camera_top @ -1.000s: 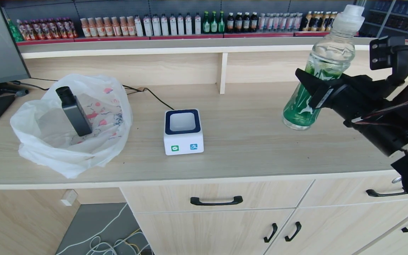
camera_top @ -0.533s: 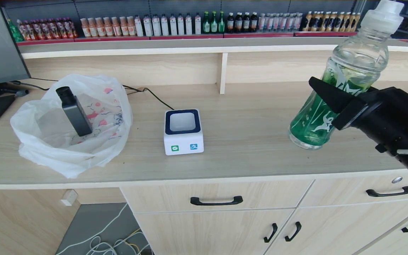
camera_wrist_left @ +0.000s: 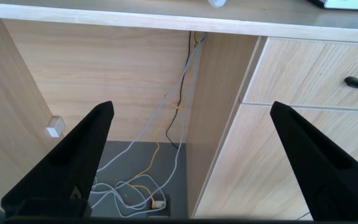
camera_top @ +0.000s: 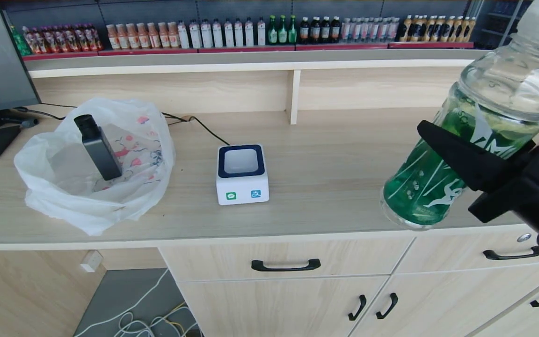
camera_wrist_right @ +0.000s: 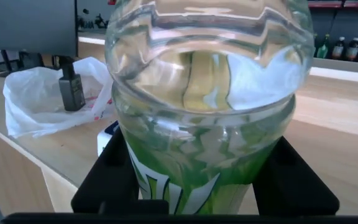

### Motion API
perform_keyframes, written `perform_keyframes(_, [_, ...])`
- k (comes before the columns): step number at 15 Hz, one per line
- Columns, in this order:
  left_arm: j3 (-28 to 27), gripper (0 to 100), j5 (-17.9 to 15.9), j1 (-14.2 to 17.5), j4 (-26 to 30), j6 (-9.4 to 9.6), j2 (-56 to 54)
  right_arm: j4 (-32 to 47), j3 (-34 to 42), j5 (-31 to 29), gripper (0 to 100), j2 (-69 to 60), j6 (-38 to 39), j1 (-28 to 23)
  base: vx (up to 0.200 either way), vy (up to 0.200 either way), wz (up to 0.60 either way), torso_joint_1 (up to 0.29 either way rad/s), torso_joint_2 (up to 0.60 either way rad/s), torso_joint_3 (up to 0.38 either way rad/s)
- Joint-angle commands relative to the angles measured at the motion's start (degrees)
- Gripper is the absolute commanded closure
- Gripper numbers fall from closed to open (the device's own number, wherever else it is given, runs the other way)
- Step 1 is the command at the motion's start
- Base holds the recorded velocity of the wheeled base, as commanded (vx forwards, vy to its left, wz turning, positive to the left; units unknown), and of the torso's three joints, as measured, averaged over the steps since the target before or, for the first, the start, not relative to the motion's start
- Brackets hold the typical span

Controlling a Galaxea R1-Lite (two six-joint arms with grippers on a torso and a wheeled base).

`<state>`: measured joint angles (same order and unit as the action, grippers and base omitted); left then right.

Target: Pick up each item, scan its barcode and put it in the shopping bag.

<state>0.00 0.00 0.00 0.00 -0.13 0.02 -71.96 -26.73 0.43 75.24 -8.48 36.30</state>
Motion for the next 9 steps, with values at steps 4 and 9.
perform_keyframes(4, [0.00, 0, 0.00, 0.00, 0.00, -0.04, -0.02, 0.07, 4.41, -0.08, 100, -2.47, -10.32, 10.63, 0.000, 0.000, 0.00, 0.000, 0.00, 0.000])
perform_keyframes(9, [0.00, 0, 0.00, 0.00, 0.00, -0.04, -0.02, -0.29, 10.21, 0.28, 100, -3.79, -21.57, 17.05, 0.000, 0.000, 0.00, 0.000, 0.00, 0.000])
